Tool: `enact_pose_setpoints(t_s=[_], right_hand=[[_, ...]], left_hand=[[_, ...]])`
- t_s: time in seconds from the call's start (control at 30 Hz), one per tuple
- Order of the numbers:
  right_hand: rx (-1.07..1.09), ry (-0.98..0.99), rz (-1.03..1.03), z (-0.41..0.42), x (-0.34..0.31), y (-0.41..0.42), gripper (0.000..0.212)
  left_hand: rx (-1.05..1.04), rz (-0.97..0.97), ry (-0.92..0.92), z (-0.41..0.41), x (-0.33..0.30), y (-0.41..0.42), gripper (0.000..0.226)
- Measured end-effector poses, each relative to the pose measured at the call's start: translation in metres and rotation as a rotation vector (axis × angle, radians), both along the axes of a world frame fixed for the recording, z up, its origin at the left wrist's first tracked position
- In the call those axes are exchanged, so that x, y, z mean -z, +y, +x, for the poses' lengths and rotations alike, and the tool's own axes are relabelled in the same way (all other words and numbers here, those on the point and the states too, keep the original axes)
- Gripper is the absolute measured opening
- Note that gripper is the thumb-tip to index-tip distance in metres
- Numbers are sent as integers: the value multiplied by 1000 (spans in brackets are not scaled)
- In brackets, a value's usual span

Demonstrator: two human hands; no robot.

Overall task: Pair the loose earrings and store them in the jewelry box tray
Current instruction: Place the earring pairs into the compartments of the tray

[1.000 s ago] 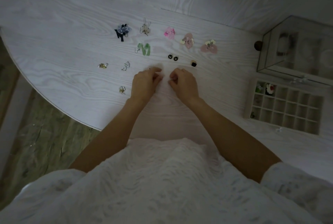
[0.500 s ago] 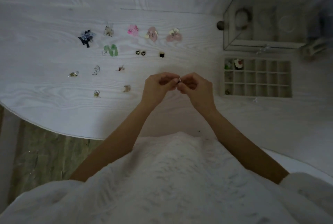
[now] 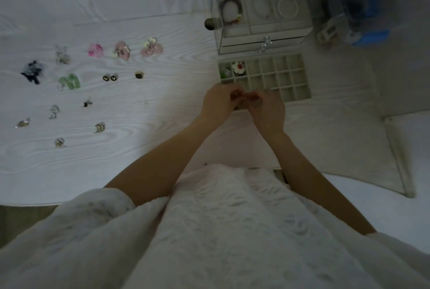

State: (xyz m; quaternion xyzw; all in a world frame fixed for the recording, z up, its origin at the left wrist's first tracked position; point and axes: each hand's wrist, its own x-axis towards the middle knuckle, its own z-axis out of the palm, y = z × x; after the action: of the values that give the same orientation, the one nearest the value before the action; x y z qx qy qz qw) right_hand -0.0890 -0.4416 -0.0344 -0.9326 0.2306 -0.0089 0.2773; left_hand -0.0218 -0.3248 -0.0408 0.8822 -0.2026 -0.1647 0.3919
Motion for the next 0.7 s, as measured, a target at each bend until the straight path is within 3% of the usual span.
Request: enact_pose_setpoints(t_s=[0.13,0.27,0.37,0.53,0.7], right_hand=[[-29,88,-10,4,8,-5,23],[-18,23,-15,-1,-1,-4,21],[-129,-75,-24,1,-17,15,17],[-525,-83,69,26,-21,82,19],[-830,74,80,52,-6,163,26]], left_hand=[[88,64,-121,-3,8,-5,17],[34,2,-223,-10,3,9,18],[-26,-93,-298,-12,-14,51,17],[-448,-224,-60,-23,-26,147,21],[-765,63,-6,-42,-4,236,28]])
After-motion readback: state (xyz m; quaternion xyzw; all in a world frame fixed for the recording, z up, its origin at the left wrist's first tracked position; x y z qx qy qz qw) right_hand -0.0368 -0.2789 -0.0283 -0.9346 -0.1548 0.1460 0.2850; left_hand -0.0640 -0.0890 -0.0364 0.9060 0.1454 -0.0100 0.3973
